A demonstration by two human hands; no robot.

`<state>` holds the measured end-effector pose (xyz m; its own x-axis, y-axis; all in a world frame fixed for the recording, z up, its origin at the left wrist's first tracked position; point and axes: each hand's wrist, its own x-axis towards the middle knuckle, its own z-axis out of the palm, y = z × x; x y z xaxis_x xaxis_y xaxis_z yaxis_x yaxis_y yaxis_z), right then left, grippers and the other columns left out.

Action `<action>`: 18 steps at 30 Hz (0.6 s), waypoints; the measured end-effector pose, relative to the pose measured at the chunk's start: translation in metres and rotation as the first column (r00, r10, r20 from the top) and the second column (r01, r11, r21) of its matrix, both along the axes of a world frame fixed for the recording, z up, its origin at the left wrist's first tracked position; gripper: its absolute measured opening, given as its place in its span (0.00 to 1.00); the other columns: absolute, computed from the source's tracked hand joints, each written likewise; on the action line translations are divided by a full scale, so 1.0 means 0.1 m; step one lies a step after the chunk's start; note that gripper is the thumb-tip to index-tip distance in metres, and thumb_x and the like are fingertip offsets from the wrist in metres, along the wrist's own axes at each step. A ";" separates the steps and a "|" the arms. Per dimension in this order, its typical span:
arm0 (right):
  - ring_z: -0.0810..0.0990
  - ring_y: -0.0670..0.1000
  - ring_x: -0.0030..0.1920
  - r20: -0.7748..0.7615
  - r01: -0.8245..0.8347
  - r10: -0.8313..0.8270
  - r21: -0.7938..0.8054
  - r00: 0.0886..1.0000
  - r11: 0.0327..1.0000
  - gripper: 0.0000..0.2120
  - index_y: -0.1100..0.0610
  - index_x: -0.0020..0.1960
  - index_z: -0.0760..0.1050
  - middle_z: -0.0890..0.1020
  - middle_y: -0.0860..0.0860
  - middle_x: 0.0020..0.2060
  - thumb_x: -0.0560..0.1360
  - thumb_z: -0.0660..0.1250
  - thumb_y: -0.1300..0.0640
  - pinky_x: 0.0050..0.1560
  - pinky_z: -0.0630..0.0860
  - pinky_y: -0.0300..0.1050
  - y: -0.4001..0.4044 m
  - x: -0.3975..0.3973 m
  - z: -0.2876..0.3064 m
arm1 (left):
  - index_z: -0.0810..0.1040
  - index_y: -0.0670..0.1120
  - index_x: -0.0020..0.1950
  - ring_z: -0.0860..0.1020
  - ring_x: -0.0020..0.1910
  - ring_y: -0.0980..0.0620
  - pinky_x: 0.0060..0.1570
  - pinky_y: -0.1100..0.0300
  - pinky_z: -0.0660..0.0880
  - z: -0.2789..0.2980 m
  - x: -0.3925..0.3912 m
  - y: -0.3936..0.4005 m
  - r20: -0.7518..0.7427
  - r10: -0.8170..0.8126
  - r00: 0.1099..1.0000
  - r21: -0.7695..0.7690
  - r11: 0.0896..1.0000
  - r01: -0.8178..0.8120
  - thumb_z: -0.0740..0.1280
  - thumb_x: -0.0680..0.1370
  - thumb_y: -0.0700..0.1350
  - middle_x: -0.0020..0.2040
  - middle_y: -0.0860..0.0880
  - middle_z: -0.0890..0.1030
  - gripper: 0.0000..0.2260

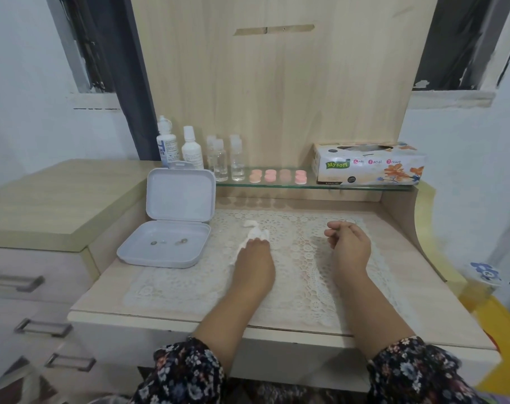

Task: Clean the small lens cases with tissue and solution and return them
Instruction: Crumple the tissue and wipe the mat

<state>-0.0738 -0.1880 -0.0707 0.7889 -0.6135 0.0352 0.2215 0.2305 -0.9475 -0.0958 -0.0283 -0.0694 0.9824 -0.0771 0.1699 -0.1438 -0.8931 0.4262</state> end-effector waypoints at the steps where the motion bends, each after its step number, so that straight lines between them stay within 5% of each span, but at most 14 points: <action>1: 0.74 0.46 0.33 -0.002 -0.003 0.003 -0.003 1.000 1.000 0.16 0.58 0.38 0.78 0.79 0.52 0.33 0.75 0.56 0.69 0.39 0.72 0.38 0.00 0.00 0.00 | 0.65 0.40 0.72 0.66 0.69 0.46 0.66 0.56 0.62 0.00 -0.07 -0.08 -0.013 -0.046 0.999 -0.006 0.999 0.046 0.52 0.78 0.31 0.70 0.42 0.67 0.22; 5: 0.74 0.47 0.34 0.000 -0.001 0.001 -0.008 1.000 1.000 0.15 0.57 0.37 0.78 0.79 0.53 0.34 0.75 0.56 0.68 0.41 0.72 0.39 0.00 0.02 -0.03 | 0.67 0.41 0.70 0.68 0.66 0.46 0.63 0.56 0.65 0.03 -0.31 -0.28 -0.025 -0.215 0.976 0.010 0.976 0.215 0.53 0.77 0.29 0.69 0.43 0.68 0.23; 11: 0.75 0.48 0.35 -0.003 0.003 -0.003 -0.022 1.000 1.000 0.16 0.57 0.37 0.79 0.79 0.52 0.33 0.74 0.56 0.68 0.42 0.72 0.41 -0.01 0.04 -0.05 | 0.58 0.47 0.77 0.58 0.75 0.51 0.70 0.60 0.55 0.09 -0.49 -0.01 -0.137 -0.497 0.857 0.059 0.860 0.508 0.52 0.79 0.29 0.78 0.50 0.57 0.28; 18: 0.75 0.48 0.35 -0.015 -0.009 0.008 -0.022 1.000 1.000 0.16 0.57 0.37 0.79 0.79 0.52 0.33 0.75 0.56 0.68 0.44 0.73 0.41 -0.02 0.02 -0.04 | 0.60 0.51 0.76 0.59 0.75 0.54 0.69 0.63 0.55 0.00 -0.41 0.48 -0.141 -0.332 0.933 -0.075 0.943 0.324 0.53 0.83 0.38 0.77 0.54 0.59 0.22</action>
<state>-0.0714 -0.1902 -0.0746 0.7946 -0.6060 0.0373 0.2058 0.2110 -0.9556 -0.1372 0.0200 -0.0689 0.9182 -0.3945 0.0346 -0.3562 -0.7844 0.5078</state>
